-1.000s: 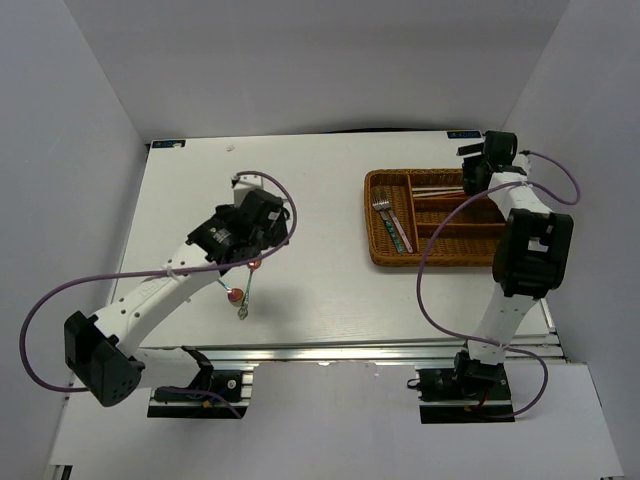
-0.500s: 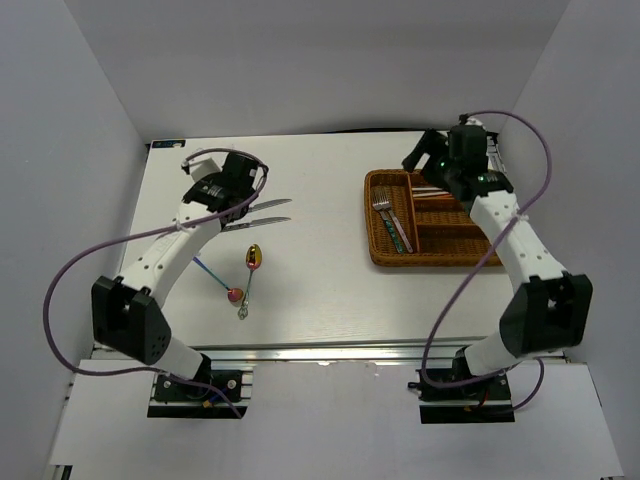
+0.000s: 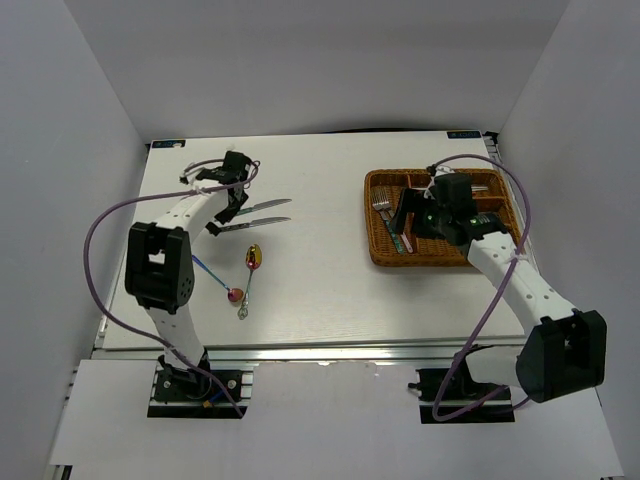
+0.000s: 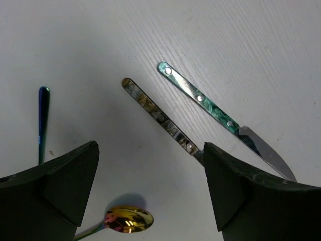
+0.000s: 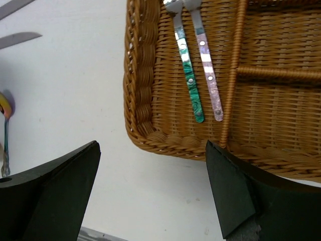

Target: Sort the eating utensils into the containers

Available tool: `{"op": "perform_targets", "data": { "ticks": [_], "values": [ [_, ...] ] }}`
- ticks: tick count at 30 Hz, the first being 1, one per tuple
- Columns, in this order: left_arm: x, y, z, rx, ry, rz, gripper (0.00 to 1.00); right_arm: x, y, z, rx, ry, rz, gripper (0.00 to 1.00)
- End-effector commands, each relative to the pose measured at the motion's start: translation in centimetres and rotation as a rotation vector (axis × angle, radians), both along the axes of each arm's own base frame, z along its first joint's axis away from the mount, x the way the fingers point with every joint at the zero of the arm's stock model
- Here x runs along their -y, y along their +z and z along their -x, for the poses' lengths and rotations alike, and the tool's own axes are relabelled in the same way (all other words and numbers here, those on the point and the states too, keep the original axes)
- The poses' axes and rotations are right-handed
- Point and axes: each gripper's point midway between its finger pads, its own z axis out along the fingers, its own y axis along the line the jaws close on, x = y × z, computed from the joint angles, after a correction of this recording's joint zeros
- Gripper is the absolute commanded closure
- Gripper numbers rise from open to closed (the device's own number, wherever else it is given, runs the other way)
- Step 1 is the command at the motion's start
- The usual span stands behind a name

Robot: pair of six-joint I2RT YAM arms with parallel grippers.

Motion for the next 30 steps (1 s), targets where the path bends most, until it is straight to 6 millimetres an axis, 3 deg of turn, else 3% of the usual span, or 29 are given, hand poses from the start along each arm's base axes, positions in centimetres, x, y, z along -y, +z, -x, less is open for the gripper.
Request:
{"op": "perform_targets", "data": {
  "ticks": [1, 9, 14, 20, 24, 27, 29, 30],
  "values": [
    [0.4, 0.3, -2.5, 0.086, 0.084, 0.059, 0.07, -0.8, 1.0, 0.7, 0.045, 0.073, 0.003, 0.11],
    [0.9, -3.2, -3.4, 0.056, 0.148, 0.127, 0.13, -1.1, 0.6, 1.7, 0.048, 0.102, 0.007, 0.11],
    [0.8, -5.2, -4.0, 0.032, 0.160, 0.132, 0.25, -1.3, 1.2, 2.1, 0.063, 0.124, -0.005, 0.11],
    [0.8, -7.9, -3.1, -0.008, 0.181, 0.143, 0.31, -1.5, 1.9, 2.3, 0.088, 0.136, -0.017, 0.11],
    [1.0, -9.6, -1.6, -0.052, 0.189, 0.156, 0.44, -1.8, 2.4, 2.3, 0.095, 0.147, -0.031, 0.11],
    [1.0, -10.7, -0.2, -0.082, 0.204, 0.170, 0.78, -1.8, 2.7, 2.3, 0.106, 0.150, -0.038, 0.11],
    [1.6, -10.8, 0.0, -0.054, 0.207, 0.217, 0.78, -1.9, 2.9, 2.3, 0.111, 0.151, -0.039, 0.11],
    [1.5, -11.5, 1.1, -0.069, 0.209, 0.222, 0.78, -1.8, 3.1, 2.3, 0.118, 0.150, -0.040, 0.11]
  ]
}}
